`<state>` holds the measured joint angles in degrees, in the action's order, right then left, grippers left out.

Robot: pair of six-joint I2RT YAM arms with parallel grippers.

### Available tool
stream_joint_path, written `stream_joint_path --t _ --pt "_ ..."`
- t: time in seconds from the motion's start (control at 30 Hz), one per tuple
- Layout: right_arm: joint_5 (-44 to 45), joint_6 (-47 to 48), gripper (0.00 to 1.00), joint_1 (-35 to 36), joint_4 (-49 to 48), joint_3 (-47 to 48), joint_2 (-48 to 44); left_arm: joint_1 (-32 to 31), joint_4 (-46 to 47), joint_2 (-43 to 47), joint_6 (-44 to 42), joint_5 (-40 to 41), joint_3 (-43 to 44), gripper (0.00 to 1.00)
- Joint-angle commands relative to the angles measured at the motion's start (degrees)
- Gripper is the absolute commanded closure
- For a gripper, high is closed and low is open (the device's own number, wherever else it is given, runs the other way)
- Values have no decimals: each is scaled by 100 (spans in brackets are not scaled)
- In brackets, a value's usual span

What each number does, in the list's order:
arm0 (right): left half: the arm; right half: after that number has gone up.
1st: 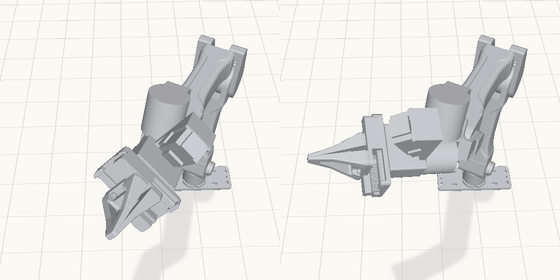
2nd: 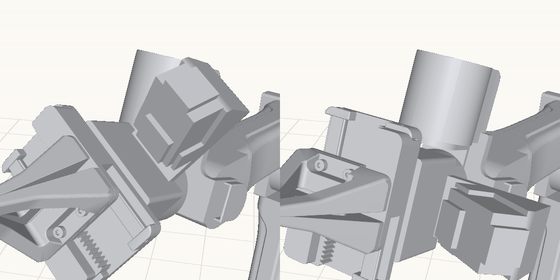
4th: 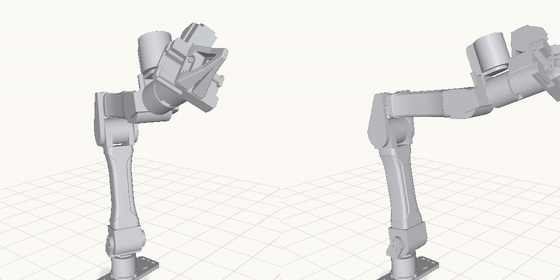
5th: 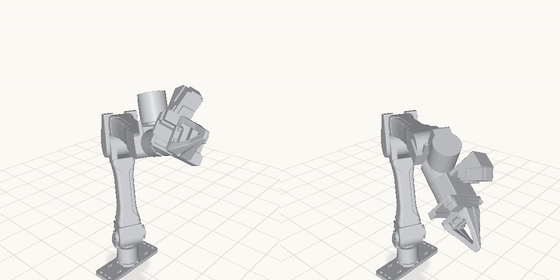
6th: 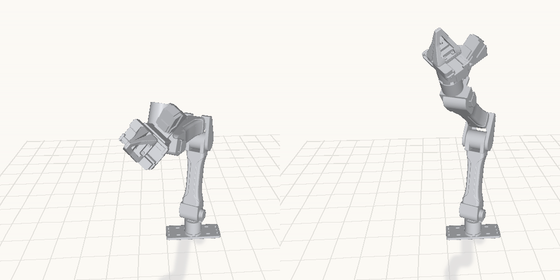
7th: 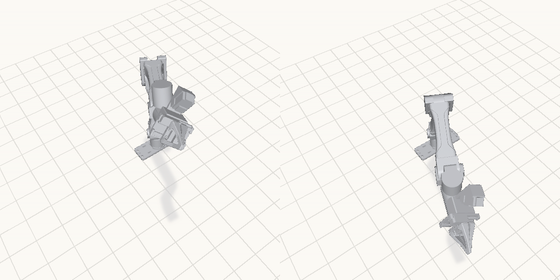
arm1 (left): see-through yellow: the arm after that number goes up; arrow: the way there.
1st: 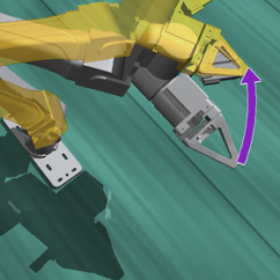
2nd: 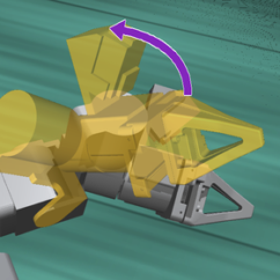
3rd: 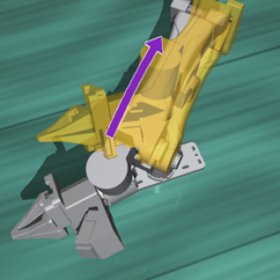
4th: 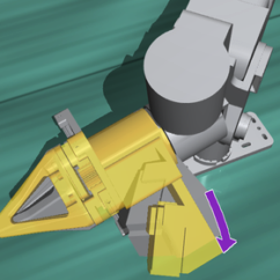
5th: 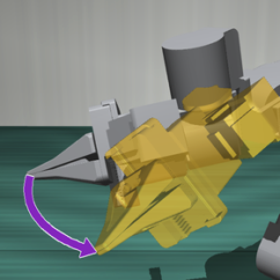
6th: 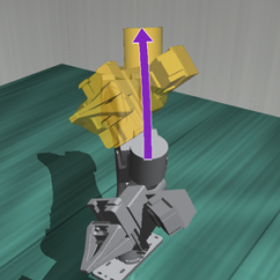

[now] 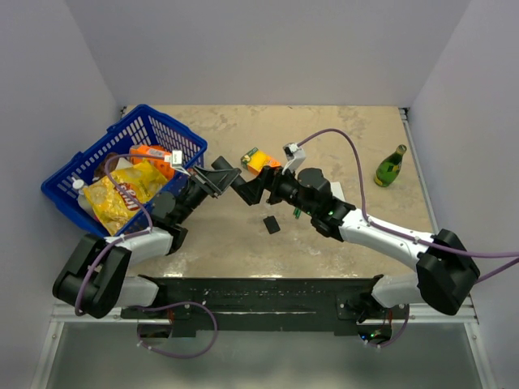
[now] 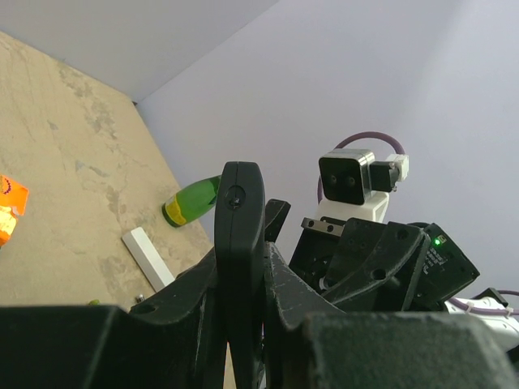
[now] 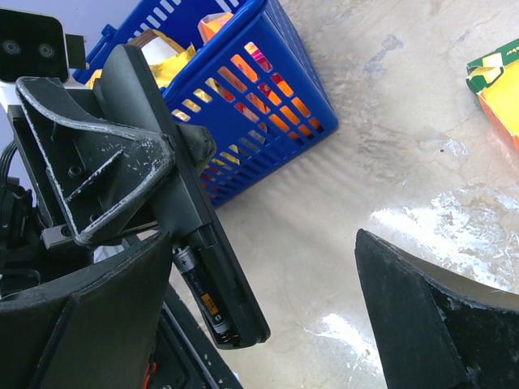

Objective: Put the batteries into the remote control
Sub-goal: Load the battery into the remote control.

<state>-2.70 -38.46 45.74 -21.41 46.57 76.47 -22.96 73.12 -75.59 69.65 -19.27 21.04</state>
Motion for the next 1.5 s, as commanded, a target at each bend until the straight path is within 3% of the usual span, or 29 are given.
stream_joint_path --t 0.0,0.23,0.57,1.47 --pt "-46 -22 4 23 -188 1 -62 -33 730 133 -162 81 199 100" --pt "-231 215 4 14 -206 160 -281 -42 739 71 -215 55 164 100" --pt "261 769 3 6 225 81 -686 -42 800 115 -180 11 120 100" --pt "50 1024 4 -38 330 72 -316 -68 818 238 -92 -42 173 100"
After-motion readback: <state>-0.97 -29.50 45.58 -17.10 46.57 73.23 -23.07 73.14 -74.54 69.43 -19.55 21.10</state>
